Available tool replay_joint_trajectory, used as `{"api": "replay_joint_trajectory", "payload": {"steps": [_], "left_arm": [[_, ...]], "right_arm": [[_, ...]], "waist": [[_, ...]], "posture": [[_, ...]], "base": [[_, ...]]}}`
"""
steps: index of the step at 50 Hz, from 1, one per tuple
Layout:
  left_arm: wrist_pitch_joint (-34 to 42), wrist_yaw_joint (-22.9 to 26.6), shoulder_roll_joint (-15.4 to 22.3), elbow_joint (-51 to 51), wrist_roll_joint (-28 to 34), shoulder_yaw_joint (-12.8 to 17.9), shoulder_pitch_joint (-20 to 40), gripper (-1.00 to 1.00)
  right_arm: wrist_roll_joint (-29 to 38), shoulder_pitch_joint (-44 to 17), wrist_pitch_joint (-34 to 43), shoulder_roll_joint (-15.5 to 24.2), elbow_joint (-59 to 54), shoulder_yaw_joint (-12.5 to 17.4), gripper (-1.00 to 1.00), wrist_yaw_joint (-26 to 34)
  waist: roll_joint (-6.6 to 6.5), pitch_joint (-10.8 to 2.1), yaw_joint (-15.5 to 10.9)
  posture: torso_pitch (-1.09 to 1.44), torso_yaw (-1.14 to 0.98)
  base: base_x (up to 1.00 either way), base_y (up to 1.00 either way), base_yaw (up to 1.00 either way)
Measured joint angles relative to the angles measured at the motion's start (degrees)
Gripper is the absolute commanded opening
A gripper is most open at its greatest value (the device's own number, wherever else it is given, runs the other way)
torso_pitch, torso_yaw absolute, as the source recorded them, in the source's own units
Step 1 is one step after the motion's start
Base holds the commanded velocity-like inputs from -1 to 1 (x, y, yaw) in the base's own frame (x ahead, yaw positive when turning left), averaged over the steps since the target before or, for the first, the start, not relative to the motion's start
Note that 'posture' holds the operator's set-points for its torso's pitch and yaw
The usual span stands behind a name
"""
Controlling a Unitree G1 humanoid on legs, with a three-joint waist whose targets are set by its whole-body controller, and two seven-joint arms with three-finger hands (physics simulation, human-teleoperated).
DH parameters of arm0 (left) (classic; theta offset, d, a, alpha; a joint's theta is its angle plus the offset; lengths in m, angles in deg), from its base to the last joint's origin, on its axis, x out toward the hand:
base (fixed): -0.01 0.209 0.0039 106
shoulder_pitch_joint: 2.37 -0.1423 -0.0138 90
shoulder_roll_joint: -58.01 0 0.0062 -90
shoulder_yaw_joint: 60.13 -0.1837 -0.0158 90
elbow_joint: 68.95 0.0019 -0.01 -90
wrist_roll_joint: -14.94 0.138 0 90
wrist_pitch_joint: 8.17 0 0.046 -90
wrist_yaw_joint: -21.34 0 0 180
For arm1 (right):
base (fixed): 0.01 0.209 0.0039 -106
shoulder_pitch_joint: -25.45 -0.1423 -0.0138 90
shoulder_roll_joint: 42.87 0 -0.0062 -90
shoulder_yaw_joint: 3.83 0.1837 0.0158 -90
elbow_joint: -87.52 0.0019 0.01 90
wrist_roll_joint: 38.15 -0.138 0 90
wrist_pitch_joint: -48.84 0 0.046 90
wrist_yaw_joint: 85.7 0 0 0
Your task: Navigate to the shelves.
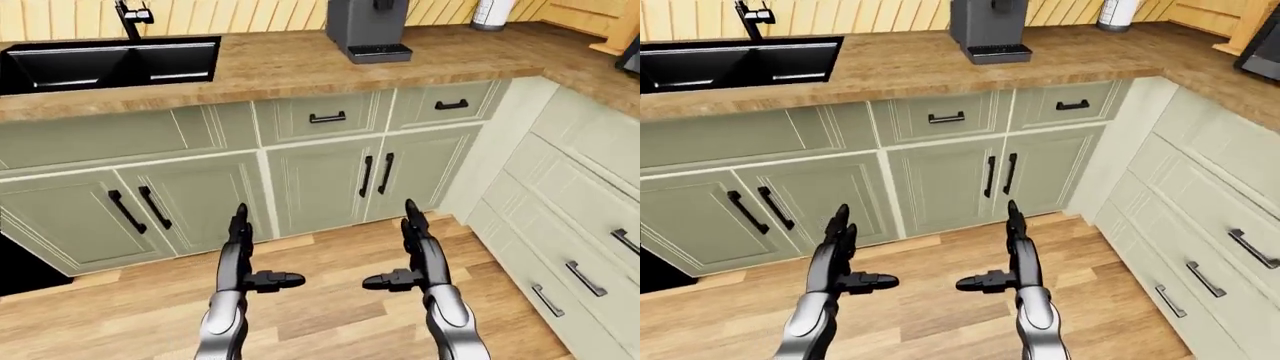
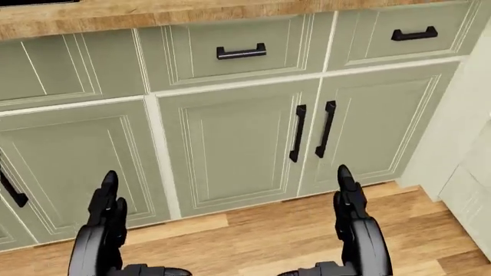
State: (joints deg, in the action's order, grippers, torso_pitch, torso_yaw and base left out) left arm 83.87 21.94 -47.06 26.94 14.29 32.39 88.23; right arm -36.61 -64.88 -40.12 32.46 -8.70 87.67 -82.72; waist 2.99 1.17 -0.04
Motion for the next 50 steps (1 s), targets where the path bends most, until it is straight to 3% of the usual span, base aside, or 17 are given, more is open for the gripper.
{"api": "replay_joint_trajectory", "payload": {"steps": [3, 8, 12, 13, 14, 17, 19, 23, 26, 31, 38, 40, 42, 46, 50], "left_arm": [[0.4, 0.5, -0.2, 0.4, 0.0, -0.9, -0.3, 1.0], [0.2, 0.3, 0.3, 0.0, 0.0, 0.1, 0.0, 1.0], [-0.2, 0.1, 0.3, -0.3, 0.0, 0.2, 0.1, 1.0], [-0.3, 0.1, 0.5, -0.2, 0.0, 0.3, 0.2, 1.0], [-0.3, 0.1, 0.7, 0.1, 0.0, 0.6, 0.2, 1.0], [0.3, -0.2, 0.7, 0.9, 0.1, 1.1, -0.5, 1.0], [0.6, -0.3, 0.7, 0.7, 0.1, 1.1, -0.5, 1.0], [0.3, -0.2, 0.7, -0.4, 0.0, 0.8, -0.1, 1.0], [0.0, -0.2, 0.5, -0.5, 0.0, 0.8, 0.2, 1.0], [0.2, 0.5, -0.1, 0.7, 0.0, -0.8, -0.3, 1.0], [-0.3, 0.1, 0.3, 0.1, 0.1, 0.3, 0.2, 1.0], [-0.4, 0.1, 0.3, -0.2, 0.1, 0.1, 0.1, 1.0], [-0.4, 0.1, 0.7, 0.3, 0.1, 0.6, 0.2, 1.0], [0.1, -0.2, 0.8, 1.1, 0.1, 1.2, -0.4, 1.0], [-0.2, -0.2, 0.8, 0.4, 0.1, 1.0, -0.1, 1.0]], "right_arm": [[0.0, 0.6, 0.4, 0.1, -0.2, 0.8, 1.0, -0.4], [0.0, 0.3, 0.3, -0.1, 0.0, 0.1, 1.0, -0.3], [0.0, 0.2, 0.3, -0.2, 0.2, -0.1, 1.0, -0.1], [0.0, 0.0, 0.2, -0.4, 0.2, -0.2, 1.0, -0.1], [0.0, 0.0, 0.2, -0.6, 0.0, -0.5, 1.0, -0.1], [0.0, 0.5, 0.6, -0.8, -0.7, -1.2, 1.0, 0.2], [0.0, 0.5, 0.7, -0.7, -0.5, -1.0, 1.0, 0.3], [0.0, 0.0, 0.2, -0.6, 0.4, -0.7, 1.0, 0.1], [0.0, -0.1, -0.2, -0.4, 0.7, -0.7, 1.0, 0.1], [0.0, 0.6, 0.4, 0.1, -0.4, 0.8, 1.0, -0.4], [0.0, 0.2, 0.3, -0.2, 0.1, -0.1, 1.0, -0.2], [0.0, 0.1, 0.2, -0.1, 0.4, -0.1, 1.0, -0.1], [0.0, 0.0, 0.1, -0.6, 0.0, -0.5, 1.0, -0.1], [0.0, 0.5, 0.6, -0.7, -0.6, -1.1, 1.0, 0.3], [0.0, 0.1, 0.3, -0.6, 0.2, -0.7, 1.0, 0.1]], "waist": [[-0.58, 0.14, 0.4], [-4.09, 1.09, -0.4], [-7.07, 0.99, -0.6], [-7.2, 0.78, -0.8], [-6.42, 1.01, -1.2], [-6.4, 0.64, -1.3], [-5.74, 0.34, -1.2], [-2.63, 0.48, -1.3], [0.5, -0.34, -0.7], [-1.19, 0.43, 0.2], [-5.51, 1.05, -0.6], [-7.36, 0.8, -0.5], [-6.43, 0.91, -1.3], [-6.2, 0.22, -1.3], [-3.32, 0.48, -1.3]], "posture": [[0.0, 0.0], [0.0, 0.0], [0.0, 0.0], [0.0, 0.0], [0.0, 0.0], [0.0, 0.0], [0.0, 0.0], [0.0, 0.0], [0.0, 0.0], [0.0, 0.0], [0.0, 0.0], [0.0, 0.0], [0.0, 0.0], [0.0, 0.0], [0.0, 0.0]], "base": [[0.0, -0.23, 0.0], [0.0, -0.24, 0.0], [0.0, -0.24, 0.0], [0.0, -0.24, 0.0], [0.0, -0.23, 0.0], [0.0, -0.24, 0.0], [0.0, -0.24, 0.0], [0.0, -0.23, 0.0], [0.0, -0.24, 0.0], [0.0, -0.24, 0.0], [0.0, -0.23, 0.0], [0.0, -0.23, 0.0], [0.0, -0.23, 0.0], [0.0, -0.23, 0.0], [0.0, -0.23, 0.0]]}}
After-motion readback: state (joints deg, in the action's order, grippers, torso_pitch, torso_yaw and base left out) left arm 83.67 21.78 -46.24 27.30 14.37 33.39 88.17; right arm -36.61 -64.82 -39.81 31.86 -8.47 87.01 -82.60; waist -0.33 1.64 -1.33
